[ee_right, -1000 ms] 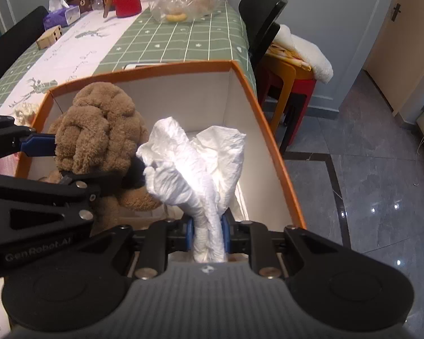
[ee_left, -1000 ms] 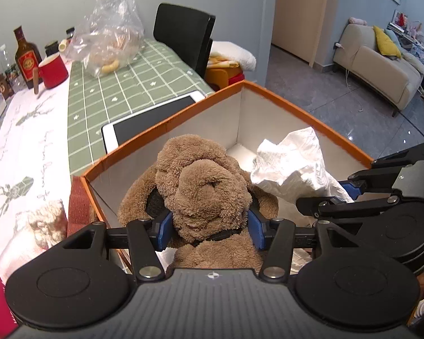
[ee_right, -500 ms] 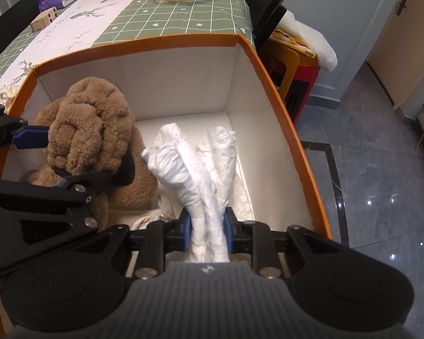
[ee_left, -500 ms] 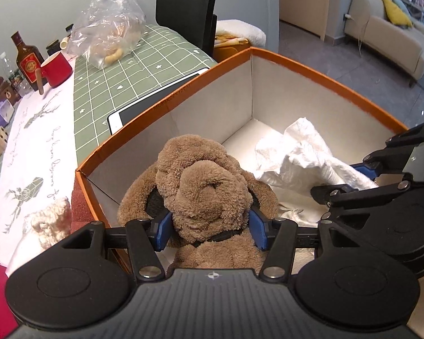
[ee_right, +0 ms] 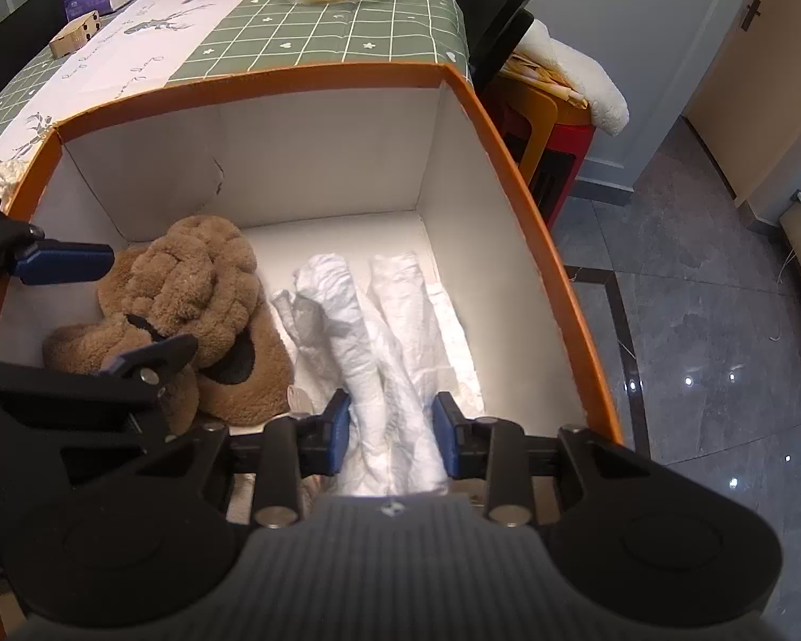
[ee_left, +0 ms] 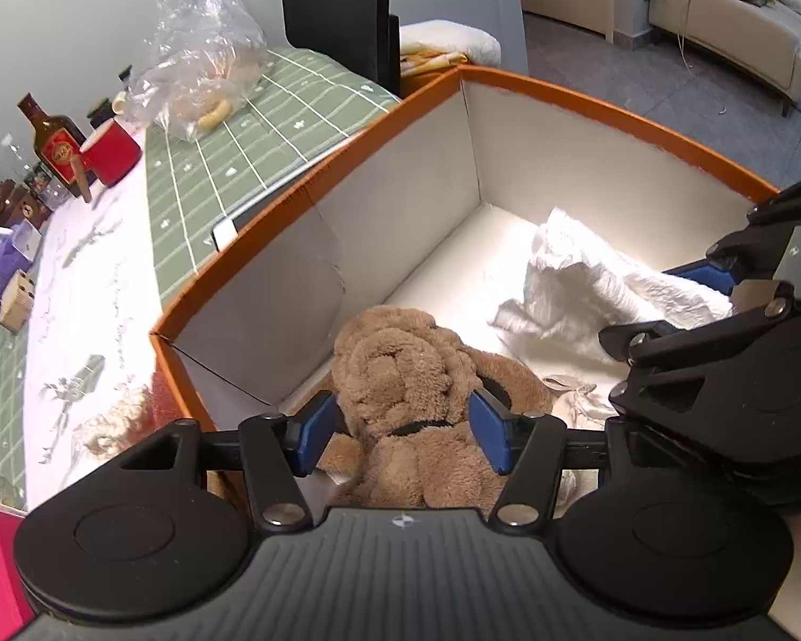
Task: Organize soft objects
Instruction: 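Lower the bear into the orange box and open the left gripper while the right releases the diaper, then grasp the orange crocheted strawberry with the right gripper while the left moves to the bubble-wrap bag, then close the left gripper on the clear bubble-wrap bag edge while the right holds the strawberry, then lift the bubble-wrap bag with the left gripper while the right carries the strawberry toward the box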
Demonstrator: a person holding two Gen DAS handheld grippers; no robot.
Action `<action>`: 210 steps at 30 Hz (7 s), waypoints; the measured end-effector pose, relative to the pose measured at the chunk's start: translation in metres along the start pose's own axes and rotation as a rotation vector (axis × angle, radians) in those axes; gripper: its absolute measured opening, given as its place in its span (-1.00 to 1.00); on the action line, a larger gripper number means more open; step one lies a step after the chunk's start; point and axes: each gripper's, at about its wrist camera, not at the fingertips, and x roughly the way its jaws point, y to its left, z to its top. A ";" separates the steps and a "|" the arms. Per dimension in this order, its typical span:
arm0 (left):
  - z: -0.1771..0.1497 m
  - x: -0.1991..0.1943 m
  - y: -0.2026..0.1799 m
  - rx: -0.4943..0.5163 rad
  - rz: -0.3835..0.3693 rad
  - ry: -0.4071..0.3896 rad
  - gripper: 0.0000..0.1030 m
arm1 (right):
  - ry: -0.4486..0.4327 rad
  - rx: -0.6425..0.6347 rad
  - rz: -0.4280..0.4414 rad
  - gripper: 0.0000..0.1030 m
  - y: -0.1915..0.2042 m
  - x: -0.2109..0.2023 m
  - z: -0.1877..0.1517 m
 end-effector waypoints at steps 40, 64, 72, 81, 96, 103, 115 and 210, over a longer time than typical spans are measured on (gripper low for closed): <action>-0.063 -0.137 0.144 -0.199 0.071 -0.262 0.43 | -0.401 -0.043 0.119 0.26 0.083 -0.148 -0.003; -0.230 -0.075 0.151 -0.186 -0.050 -0.131 0.50 | -0.196 -0.319 0.121 0.04 0.199 -0.082 -0.060; -0.244 -0.071 0.149 -0.156 -0.088 -0.093 0.50 | -0.192 -0.412 -0.004 -0.07 0.222 -0.060 -0.068; -0.245 -0.074 0.153 -0.163 -0.089 -0.091 0.50 | -0.164 -0.664 -0.195 -0.09 0.259 -0.029 -0.089; -0.235 -0.067 0.162 -0.257 -0.071 -0.162 0.50 | -0.111 -0.615 -0.092 -0.18 0.239 -0.045 -0.084; -0.220 -0.048 0.159 -0.318 -0.084 -0.216 0.50 | -0.094 -0.538 0.062 -0.18 0.225 -0.070 -0.097; -0.216 -0.019 0.153 -0.634 -0.139 -0.288 0.64 | -0.075 -0.553 0.126 -0.18 0.215 -0.073 -0.112; -0.202 -0.148 0.173 -0.416 -0.353 -0.345 -1.00 | -0.234 -0.329 0.324 -0.03 0.178 -0.119 -0.089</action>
